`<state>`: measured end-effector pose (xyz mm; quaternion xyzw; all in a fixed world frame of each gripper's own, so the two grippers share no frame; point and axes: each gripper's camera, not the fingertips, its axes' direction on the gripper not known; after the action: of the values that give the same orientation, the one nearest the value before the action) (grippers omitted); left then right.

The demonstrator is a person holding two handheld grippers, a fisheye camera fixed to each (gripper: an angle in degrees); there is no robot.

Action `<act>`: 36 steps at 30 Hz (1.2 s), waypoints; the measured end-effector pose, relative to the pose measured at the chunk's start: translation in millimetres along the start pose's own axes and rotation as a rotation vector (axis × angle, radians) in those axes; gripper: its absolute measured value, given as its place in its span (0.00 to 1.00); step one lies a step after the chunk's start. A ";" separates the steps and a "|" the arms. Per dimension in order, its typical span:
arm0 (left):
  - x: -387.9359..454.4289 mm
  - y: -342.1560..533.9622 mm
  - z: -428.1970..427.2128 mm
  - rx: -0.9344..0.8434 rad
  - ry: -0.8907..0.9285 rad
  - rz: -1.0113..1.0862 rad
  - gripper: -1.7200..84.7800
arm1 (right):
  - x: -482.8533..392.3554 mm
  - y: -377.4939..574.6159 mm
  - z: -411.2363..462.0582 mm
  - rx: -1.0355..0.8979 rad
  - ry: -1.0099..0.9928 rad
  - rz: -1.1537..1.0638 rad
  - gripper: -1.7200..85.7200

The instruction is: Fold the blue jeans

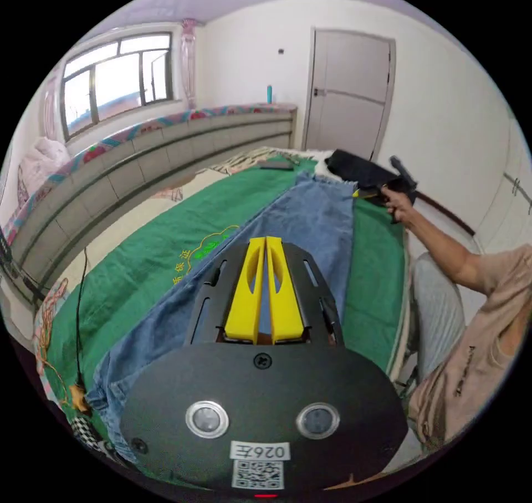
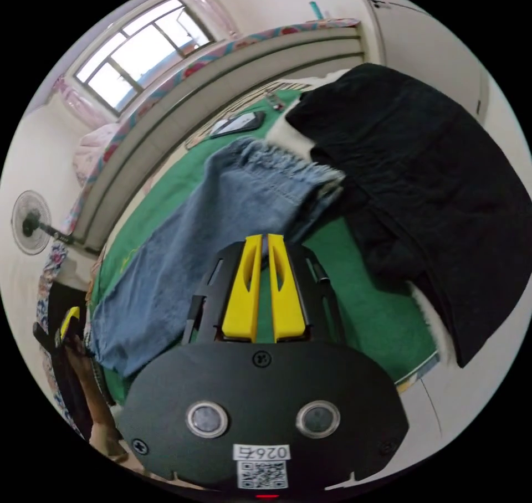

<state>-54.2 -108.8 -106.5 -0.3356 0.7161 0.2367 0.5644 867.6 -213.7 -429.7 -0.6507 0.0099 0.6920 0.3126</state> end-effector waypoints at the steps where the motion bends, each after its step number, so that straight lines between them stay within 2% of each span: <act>1: 0.8 -12.2 46.4 -0.045 -0.026 -0.005 0.01 | 11.7 -4.5 -4.2 0.026 0.028 0.031 0.06; 2: 0.9 -16.6 68.5 -0.066 -0.031 -0.004 0.01 | 22.1 -9.2 -6.9 0.052 0.018 0.046 0.07; 4: -2.9 -25.6 161.6 -0.236 -0.078 -0.042 0.01 | 34.9 -18.9 -4.4 0.066 -0.022 0.064 0.08; 6: -5.7 -22.7 213.6 -0.361 -0.108 -0.047 0.01 | 39.1 -32.5 8.3 -0.049 0.006 -0.027 0.05; 7: -12.4 -22.5 211.9 -0.280 -0.124 -0.104 0.01 | 47.4 -36.0 6.6 -0.068 0.014 -0.049 0.03; 9: -25.4 -22.7 215.3 -0.299 -0.141 -0.159 0.01 | 75.5 -31.7 -14.2 0.034 -0.137 0.072 0.02; 10: -28.8 -23.1 209.1 -0.226 -0.171 -0.156 0.01 | 92.6 -25.2 -26.0 0.098 -0.258 0.129 0.03; 12: -29.3 -30.6 199.6 -0.078 -0.185 -0.153 0.01 | 108.0 -15.5 -34.2 0.138 -0.308 0.189 0.06; 14: -25.3 -49.2 202.9 0.061 -0.099 -0.116 0.01 | 118.6 -12.5 -36.7 0.105 -0.271 0.244 0.12; 16: -16.6 -83.1 235.4 0.137 0.087 -0.045 0.03 | 121.8 -13.1 -37.6 0.080 -0.282 0.251 0.16; 19: -0.2 -130.6 310.4 0.013 0.244 0.065 0.13 | 120.6 -12.5 -40.6 0.083 -0.254 0.241 0.17; 22: 15.4 -166.1 389.2 -0.133 0.294 0.109 0.23 | 119.2 -12.1 -40.2 0.101 -0.247 0.237 0.16; 25: 23.4 -192.1 454.6 -0.227 0.369 0.091 0.28 | 117.7 -14.1 -36.6 0.105 -0.240 0.228 0.15; 28: 30.3 -206.5 515.3 -0.365 0.564 0.099 0.22 | 113.2 -12.8 -32.8 0.114 -0.222 0.200 0.12; 29: 30.2 -207.6 526.0 -0.400 0.556 0.088 0.20 | 111.3 -11.6 -31.4 0.120 -0.232 0.192 0.11; 31: 17.6 -210.0 536.4 -0.411 0.410 0.074 0.09 | 108.8 -11.1 -27.7 0.111 -0.257 0.176 0.09; 32: 12.9 -209.9 539.8 -0.418 0.429 0.069 0.08 | 106.1 -11.4 -23.8 0.074 -0.304 0.140 0.07; 34: -12.2 -209.6 548.1 -0.430 0.577 0.026 0.05 | 103.1 -6.3 -24.4 0.080 -0.338 0.124 0.06; 36: -31.3 -206.0 545.2 -0.370 0.659 -0.008 0.04 | 94.3 1.0 -31.2 0.115 -0.352 0.080 0.05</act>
<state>458.3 152.7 -204.8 -0.4930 0.8030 0.2392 0.2345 899.1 -188.0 -520.4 -0.4999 0.0205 0.8052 0.3183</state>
